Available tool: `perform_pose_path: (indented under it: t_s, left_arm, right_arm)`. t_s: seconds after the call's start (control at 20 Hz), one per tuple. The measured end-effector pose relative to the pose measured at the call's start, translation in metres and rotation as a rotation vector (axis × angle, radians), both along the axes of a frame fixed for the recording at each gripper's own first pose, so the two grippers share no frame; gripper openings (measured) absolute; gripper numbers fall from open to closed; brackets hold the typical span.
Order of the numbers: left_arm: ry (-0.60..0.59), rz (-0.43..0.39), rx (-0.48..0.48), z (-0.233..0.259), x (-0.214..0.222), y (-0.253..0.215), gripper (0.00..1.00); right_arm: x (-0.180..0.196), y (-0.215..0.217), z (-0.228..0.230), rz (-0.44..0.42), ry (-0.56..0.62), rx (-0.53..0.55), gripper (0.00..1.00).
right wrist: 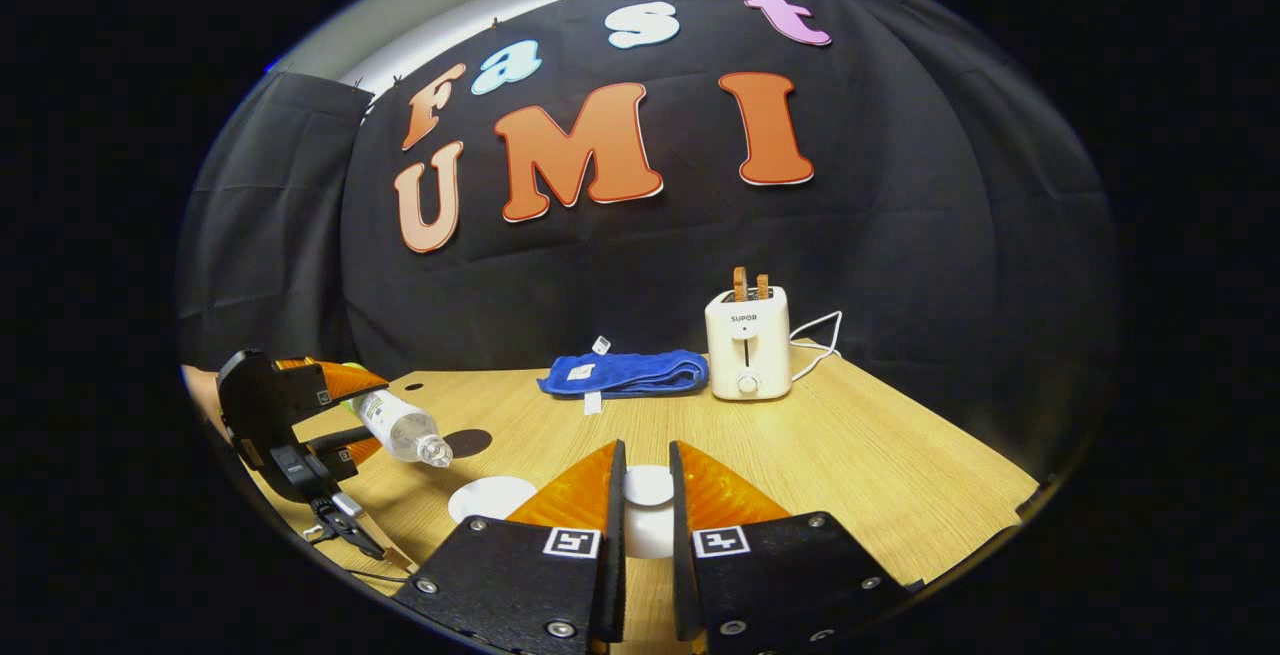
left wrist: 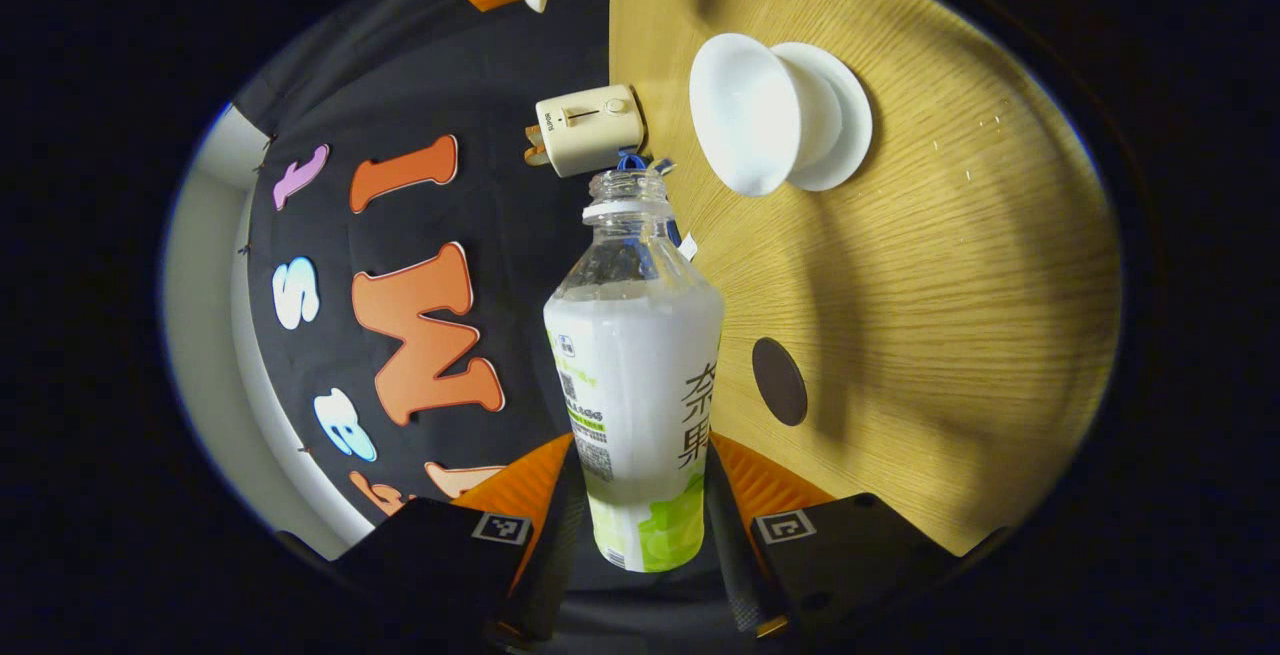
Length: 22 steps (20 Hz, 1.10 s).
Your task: Open the teacup lid with one hand, grasp the water bottle and pour water into the teacup with the other hand; after pouring, place the water bottle on the coaster and then close the teacup lid.
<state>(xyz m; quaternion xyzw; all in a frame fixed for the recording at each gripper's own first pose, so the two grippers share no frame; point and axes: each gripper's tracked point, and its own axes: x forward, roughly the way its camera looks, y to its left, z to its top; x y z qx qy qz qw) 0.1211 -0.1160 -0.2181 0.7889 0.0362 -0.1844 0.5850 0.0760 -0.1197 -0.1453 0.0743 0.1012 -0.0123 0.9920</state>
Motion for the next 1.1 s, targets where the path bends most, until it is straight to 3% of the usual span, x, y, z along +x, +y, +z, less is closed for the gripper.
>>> perform_pose_path:
  t_s: [1.1]
  left_arm:
    - [-0.117,-0.143,0.185,0.020,0.017,-0.040,0.67]
  right_arm:
    - [-0.011,-0.008,-0.009,0.018,0.011,0.025,0.19]
